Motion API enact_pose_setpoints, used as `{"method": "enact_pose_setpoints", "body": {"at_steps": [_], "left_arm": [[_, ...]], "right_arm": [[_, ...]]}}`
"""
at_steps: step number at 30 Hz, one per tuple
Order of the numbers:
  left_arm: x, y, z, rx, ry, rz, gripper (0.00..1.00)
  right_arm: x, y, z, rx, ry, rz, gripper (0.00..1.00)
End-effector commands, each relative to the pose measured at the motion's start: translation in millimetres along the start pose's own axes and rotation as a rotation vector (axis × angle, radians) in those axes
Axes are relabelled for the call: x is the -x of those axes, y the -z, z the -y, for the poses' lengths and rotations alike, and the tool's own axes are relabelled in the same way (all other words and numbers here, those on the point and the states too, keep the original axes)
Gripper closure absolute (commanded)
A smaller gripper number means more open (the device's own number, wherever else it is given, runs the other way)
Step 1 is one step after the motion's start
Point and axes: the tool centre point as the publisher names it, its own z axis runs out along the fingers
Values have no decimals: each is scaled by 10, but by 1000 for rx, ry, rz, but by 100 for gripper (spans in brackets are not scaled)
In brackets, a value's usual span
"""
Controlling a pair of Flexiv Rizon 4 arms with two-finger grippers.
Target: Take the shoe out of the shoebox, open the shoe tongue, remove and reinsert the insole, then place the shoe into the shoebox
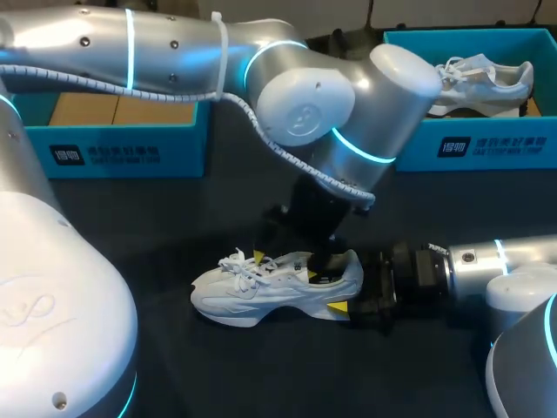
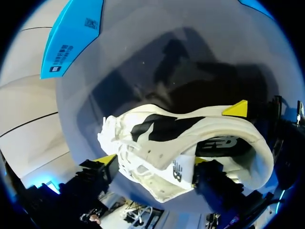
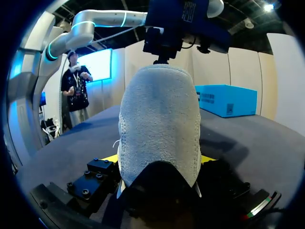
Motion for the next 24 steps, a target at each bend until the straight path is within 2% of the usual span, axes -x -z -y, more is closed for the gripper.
{"method": "enact_pose_setpoints", "body": {"at_steps": [1, 2, 4, 7, 9, 12, 18, 19, 22, 24], "left_arm": [[91, 24, -63, -24, 1, -18, 31], [106, 31, -63, -36, 6, -23, 39], [138, 44, -62, -47, 5, -35, 45], [186, 67, -66, -70, -27, -82, 44], [203, 79, -61, -99, -28, -105, 49], [223, 92, -65, -124, -40, -131, 51], [262, 114, -59, -138, -42, -174, 57], [272, 118, -58, -132, -49, -183, 60], [301, 122, -39, -134, -45, -206, 84], [332, 134, -26, -138, -38, -228, 96]], "right_arm": [[0, -12, -1, -2, 0, 2, 100], [0, -12, -1, -2, 0, 2, 100], [0, -12, -1, -2, 0, 2, 100], [0, -12, -1, -2, 0, 2, 100], [0, -12, -1, -2, 0, 2, 100], [0, -12, -1, -2, 0, 2, 100], [0, -12, -1, -2, 0, 2, 100], [0, -12, -1, -2, 0, 2, 100], [0, -12, -1, -2, 0, 2, 100], [0, -12, -1, -2, 0, 2, 100]]}}
